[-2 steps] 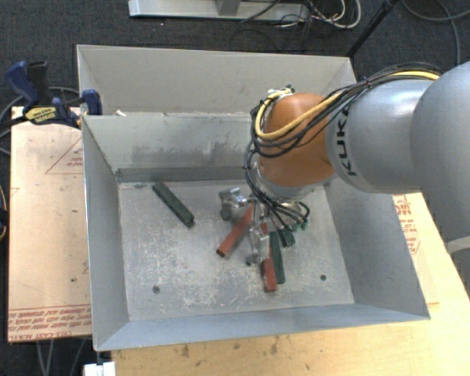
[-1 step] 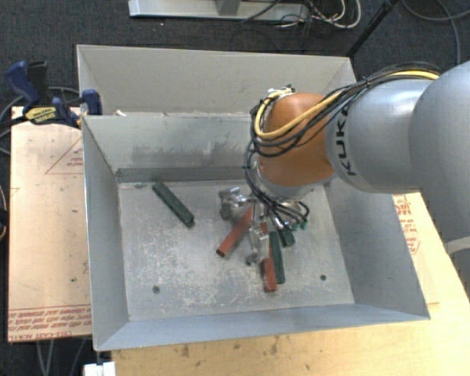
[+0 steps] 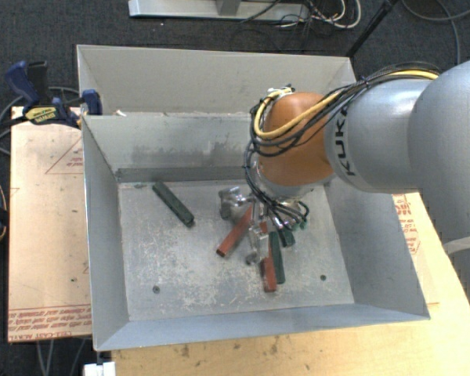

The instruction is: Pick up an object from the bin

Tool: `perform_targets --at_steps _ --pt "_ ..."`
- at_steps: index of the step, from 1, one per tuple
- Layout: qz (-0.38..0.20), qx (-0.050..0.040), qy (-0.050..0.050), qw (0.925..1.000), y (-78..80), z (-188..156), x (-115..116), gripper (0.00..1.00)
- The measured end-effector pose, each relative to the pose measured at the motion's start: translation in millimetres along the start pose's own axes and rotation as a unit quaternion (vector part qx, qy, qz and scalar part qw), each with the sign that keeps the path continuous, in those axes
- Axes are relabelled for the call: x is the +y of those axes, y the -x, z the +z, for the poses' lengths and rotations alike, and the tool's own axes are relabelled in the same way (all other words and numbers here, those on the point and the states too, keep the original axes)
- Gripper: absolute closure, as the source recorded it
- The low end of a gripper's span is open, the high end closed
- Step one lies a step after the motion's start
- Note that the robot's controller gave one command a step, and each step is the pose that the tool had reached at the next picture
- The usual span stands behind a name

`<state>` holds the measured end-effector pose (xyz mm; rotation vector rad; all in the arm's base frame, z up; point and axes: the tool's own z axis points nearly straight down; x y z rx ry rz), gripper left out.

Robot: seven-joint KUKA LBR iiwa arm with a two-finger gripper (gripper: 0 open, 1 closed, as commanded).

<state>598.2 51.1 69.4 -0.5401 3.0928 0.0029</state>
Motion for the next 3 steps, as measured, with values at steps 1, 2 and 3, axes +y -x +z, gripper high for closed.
perform_targets --at_steps 1,2,3 --pt "0.001 -0.0002 0.0 1.0 0.7 -0.3 0.2 0.0" --pt "0.002 -0.0003 0.0 1.0 1.4 -0.5 0.4 0.0" --pt "0.003 -0.0011 0.0 1.0 2.0 -1.2 0.3 1.0"
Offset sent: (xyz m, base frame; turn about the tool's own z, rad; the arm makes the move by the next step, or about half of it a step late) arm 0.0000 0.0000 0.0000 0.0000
